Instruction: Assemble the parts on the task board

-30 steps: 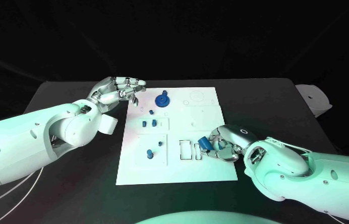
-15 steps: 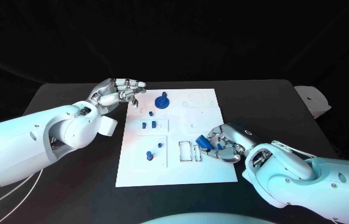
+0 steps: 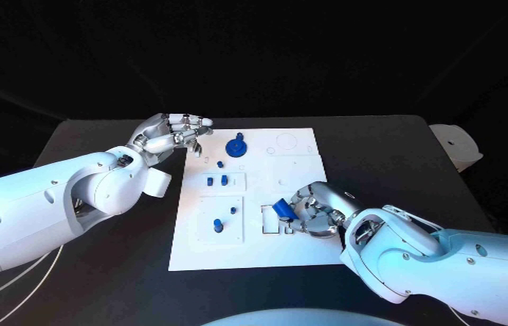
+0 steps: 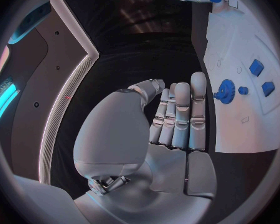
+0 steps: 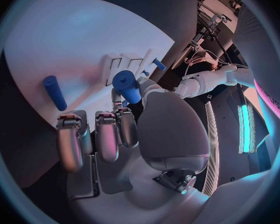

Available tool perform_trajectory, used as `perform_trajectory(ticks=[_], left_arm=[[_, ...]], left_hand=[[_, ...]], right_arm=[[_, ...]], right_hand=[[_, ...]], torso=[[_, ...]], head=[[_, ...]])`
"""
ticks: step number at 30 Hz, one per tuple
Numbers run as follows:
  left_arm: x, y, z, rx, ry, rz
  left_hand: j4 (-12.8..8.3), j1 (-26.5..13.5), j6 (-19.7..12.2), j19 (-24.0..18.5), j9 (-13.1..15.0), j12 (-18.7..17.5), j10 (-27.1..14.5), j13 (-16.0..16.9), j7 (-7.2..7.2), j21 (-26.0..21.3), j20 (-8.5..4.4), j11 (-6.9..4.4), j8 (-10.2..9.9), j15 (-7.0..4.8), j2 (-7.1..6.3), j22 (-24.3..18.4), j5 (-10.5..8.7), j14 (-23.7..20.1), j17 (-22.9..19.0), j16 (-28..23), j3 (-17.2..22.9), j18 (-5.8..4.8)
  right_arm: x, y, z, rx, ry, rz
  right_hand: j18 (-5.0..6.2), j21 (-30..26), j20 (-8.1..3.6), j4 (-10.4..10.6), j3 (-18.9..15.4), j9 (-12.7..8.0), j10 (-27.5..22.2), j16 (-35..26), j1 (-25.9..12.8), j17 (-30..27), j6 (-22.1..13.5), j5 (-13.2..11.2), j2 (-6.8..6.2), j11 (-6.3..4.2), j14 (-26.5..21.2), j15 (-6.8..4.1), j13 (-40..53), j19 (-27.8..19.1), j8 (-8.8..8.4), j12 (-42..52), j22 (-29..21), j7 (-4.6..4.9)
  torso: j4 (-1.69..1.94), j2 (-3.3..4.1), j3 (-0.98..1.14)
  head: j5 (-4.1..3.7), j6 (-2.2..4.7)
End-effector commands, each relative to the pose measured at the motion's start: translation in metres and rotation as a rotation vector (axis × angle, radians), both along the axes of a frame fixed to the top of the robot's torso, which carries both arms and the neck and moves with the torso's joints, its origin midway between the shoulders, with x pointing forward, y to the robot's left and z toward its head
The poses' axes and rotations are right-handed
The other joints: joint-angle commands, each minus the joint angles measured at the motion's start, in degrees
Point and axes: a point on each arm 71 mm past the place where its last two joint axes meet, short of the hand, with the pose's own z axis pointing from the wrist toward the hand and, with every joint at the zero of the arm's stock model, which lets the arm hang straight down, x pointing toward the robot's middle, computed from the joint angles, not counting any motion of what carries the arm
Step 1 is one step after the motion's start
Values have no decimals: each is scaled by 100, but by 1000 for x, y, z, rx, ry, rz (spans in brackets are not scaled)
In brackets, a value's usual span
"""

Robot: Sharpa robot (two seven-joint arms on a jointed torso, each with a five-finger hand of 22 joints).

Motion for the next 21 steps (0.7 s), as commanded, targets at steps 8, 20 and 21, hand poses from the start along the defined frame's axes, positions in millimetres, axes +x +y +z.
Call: perform_trajectory(ticks=[8, 20, 21], left_arm=[[-1, -3, 1, -14, 0, -20], [-2, -3, 1, -14, 3, -23], [-2, -3, 1, -14, 4, -24]], left_hand=[[-21, -70, -2, 16, 2, 26, -38, 9, -26, -18, 35, 2, 6, -7, 5, -7, 28, -43, -9, 19, -23, 89], [-21, -70, -2, 16, 2, 26, -38, 9, -26, -18, 35, 2, 6, -7, 5, -7, 28, -43, -9, 19, -23, 89], [-21, -70, -2, 16, 2, 26, -38, 9, -26, -18, 35, 2, 6, -7, 5, -7, 28, -43, -9, 19, -23, 89]], right_arm=[[0, 15, -9, -11, 92, 61], [6, 17, -13, -43, 82, 64], [7, 17, -13, -47, 80, 64]], right_hand=[[-81, 25, -32, 5, -318, 244, 106, 25, -779, 1087, 308, -118, 83, -31, 504, -42, 824, 589, 191, -36, 1508, -249], [-81, 25, -42, 5, -414, 281, 115, 31, -940, 1100, 354, -170, 135, -50, 507, -56, 838, 589, 237, -32, 1508, -274], [-81, 25, -44, 6, -433, 288, 114, 32, -961, 1101, 362, -175, 132, -54, 507, -59, 836, 589, 247, -37, 1508, -279]], torso=[[-6, 2, 7], [-7, 7, 7], [-8, 7, 9]], head=[[28, -22], [44, -35], [47, -35]])
